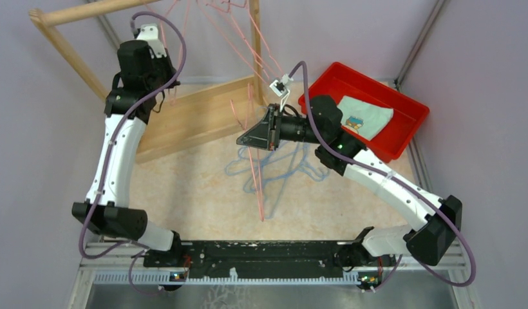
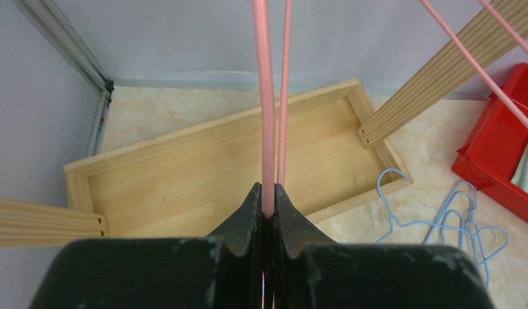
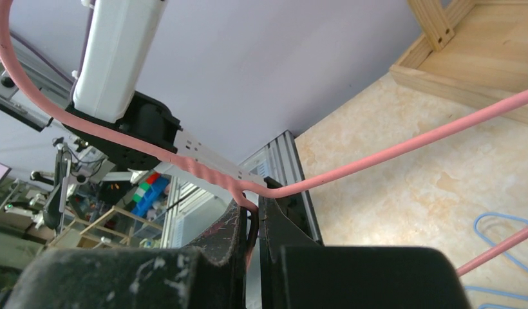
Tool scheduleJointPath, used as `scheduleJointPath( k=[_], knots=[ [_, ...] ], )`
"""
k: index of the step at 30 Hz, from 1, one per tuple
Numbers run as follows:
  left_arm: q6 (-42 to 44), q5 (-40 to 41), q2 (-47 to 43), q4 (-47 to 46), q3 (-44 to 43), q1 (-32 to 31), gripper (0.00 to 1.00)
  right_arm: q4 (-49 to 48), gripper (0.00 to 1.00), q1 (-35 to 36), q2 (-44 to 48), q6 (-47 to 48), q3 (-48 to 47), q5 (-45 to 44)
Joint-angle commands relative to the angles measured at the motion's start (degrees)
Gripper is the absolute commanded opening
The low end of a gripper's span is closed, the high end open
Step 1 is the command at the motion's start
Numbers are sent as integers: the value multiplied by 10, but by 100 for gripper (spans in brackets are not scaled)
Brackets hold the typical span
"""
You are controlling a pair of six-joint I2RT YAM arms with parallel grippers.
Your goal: Organize the hangers
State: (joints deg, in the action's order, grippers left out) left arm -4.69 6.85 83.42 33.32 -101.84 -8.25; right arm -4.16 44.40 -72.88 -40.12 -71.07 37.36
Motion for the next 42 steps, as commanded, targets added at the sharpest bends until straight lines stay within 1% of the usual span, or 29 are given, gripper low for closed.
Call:
scheduleJointPath(
  k=[1,4,6,9,12,14,15,16,19,23,29,35,39,42],
  knots=[
    [-8,-24,39,27,-45,-13,0,-49,0,-17,-1,-12,-42,26],
    [15,-34,56,29,-49,-53,0,-51,0,-24,-4,-15,-39,29],
    [41,-41,61,28,-47,-86,2,-60,0,-27,-6,-21,-35,32],
    [64,-44,62,29,-40,-125,13,-69,0,-31,-12,-26,-35,39],
    [56,-37,52,31,-25,-132,36,-70,0,-34,-18,-28,-39,44],
    [55,-32,36,28,-12,-132,58,-70,0,-36,-20,-29,-42,49],
    [53,-29,25,25,-6,-131,71,-70,0,-36,-21,-29,-43,51],
    [51,-29,13,17,4,-132,80,-70,0,-36,-21,-29,-43,52],
    [50,-34,-22,12,13,-131,99,-71,0,-36,-22,-29,-43,54],
    [43,-51,-60,40,23,-132,100,-83,0,-37,-20,-39,-32,53],
    [23,-67,-153,65,99,-132,100,-91,0,-37,-21,-47,-19,50],
    [0,-110,-241,92,140,-132,100,-86,0,-37,-30,-43,-18,46],
    [1,-76,-282,84,178,-131,100,-83,0,-36,-33,-38,-17,44],
    [1,-48,-290,46,206,-132,100,-79,0,-37,-30,-36,-11,40]
  ],
)
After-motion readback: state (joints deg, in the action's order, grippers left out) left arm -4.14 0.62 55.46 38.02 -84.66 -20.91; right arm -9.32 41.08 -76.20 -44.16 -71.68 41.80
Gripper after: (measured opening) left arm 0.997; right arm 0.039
